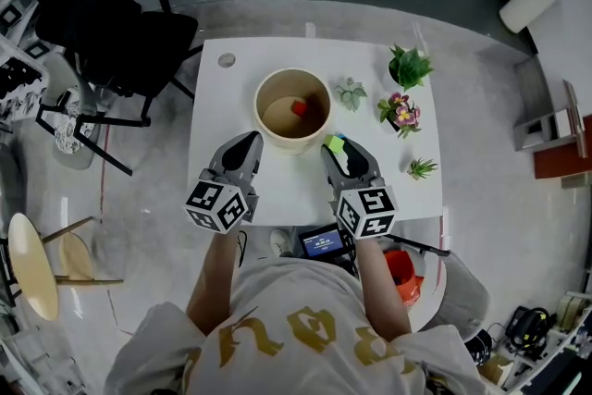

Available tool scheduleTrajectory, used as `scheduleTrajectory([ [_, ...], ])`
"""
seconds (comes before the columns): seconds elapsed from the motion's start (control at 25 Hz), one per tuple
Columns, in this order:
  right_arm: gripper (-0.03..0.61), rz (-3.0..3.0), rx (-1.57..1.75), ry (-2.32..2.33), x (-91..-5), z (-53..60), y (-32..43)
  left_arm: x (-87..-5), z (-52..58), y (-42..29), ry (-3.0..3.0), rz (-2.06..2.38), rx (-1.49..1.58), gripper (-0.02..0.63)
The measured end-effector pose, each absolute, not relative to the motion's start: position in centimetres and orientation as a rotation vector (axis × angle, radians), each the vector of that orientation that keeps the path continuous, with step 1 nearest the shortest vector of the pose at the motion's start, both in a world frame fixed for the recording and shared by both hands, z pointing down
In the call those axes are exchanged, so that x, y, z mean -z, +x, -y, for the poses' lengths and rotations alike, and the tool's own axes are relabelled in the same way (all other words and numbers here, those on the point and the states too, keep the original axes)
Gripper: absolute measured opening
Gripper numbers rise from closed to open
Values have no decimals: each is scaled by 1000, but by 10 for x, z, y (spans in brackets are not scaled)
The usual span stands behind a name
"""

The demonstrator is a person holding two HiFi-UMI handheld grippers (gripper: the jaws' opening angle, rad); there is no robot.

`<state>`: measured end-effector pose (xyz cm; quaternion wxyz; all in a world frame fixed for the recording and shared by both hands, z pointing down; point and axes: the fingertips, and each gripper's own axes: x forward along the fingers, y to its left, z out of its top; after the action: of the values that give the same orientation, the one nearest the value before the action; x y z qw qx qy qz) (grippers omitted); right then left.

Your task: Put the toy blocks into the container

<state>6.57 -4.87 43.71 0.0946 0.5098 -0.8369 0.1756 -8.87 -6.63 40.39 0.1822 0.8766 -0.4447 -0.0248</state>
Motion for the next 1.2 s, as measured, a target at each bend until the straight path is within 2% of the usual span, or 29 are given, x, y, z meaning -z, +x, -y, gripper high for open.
scheduleTrajectory([
  [0.56, 199, 2561, -482, 1438, -420, 90, 44, -407, 103, -100, 2422, 1323, 116, 0],
  [1.2, 201, 2536, -503, 1352, -443, 106, 29, -421, 112, -107, 2370, 1337, 117, 0],
])
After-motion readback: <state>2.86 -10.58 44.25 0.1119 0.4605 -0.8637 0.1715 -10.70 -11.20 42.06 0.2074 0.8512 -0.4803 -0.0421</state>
